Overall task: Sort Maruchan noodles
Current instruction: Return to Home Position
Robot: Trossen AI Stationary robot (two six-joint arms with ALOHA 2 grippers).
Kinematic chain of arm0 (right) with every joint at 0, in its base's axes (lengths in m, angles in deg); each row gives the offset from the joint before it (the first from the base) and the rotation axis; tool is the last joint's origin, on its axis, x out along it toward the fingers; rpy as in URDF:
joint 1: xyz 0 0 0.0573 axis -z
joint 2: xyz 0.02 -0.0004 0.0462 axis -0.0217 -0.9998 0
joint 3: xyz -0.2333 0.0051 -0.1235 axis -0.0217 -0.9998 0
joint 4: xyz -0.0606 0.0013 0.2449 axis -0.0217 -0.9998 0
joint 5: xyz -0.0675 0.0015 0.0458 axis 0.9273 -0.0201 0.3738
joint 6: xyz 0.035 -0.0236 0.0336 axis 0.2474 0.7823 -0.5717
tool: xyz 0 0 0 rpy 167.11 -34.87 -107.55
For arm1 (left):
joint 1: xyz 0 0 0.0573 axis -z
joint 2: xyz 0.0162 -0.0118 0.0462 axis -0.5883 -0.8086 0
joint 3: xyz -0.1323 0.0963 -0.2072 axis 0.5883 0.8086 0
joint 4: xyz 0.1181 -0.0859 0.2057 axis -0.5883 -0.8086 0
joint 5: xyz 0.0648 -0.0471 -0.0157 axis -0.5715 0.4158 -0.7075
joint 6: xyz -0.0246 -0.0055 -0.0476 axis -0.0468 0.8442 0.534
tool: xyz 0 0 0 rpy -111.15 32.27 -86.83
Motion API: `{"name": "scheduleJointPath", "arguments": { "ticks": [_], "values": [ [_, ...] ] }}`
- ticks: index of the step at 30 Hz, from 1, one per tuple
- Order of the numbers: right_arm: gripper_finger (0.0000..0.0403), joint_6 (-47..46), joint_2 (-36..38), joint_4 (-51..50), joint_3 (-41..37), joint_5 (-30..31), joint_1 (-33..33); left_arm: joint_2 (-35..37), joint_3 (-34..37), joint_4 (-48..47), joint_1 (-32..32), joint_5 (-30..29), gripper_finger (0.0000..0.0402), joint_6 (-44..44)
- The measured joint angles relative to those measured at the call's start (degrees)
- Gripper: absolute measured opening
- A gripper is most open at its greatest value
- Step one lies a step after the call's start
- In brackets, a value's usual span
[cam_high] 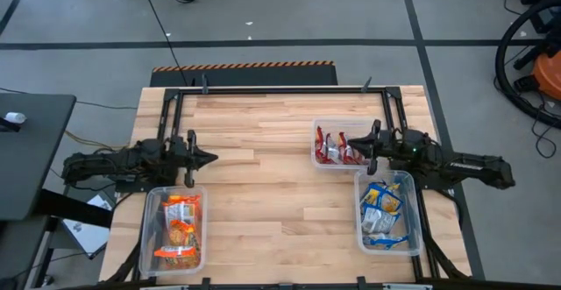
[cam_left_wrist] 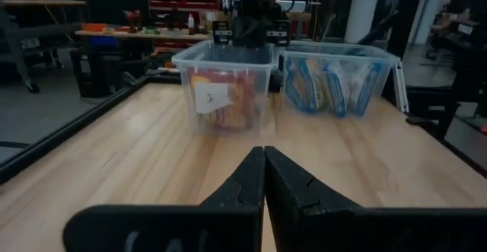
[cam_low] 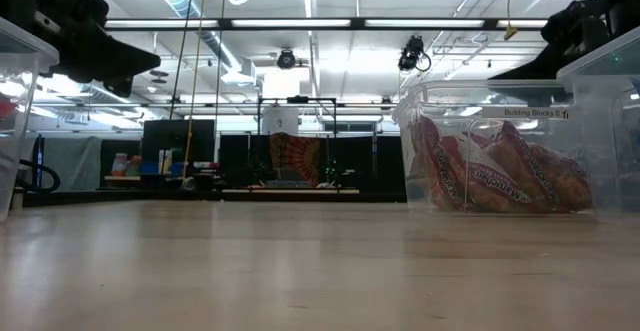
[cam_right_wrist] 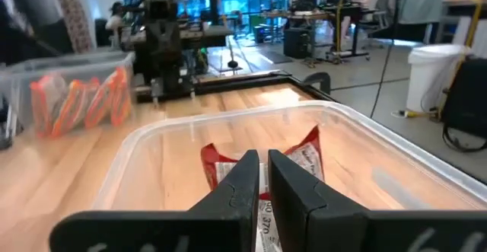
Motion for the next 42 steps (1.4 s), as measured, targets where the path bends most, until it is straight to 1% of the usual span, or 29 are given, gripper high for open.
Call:
{"name": "scheduleJointPath", "arguments": {
  "ticks": [4, 11, 42],
  "values": [
    [0.0037, -0.6, -0.6, 0.3, 0.0, -0.1, 0.0, 0.0, -0.2, -1.1, 0.0, -2.4, 0.0014, -0.3],
    [0.0037, -3.3, -0.6, 0.3, 0.0, -0.1, 0.0, 0.0, 0.0, 0.5, 0.0, -3.0, 0.0014, 0.2],
    [0.0037, -3.4, -0.6, 0.3, 0.0, -0.1, 0.0, 0.0, 0.0, 1.0, 0.0, -2.8, 0.0014, 0.4]
  ]
}}
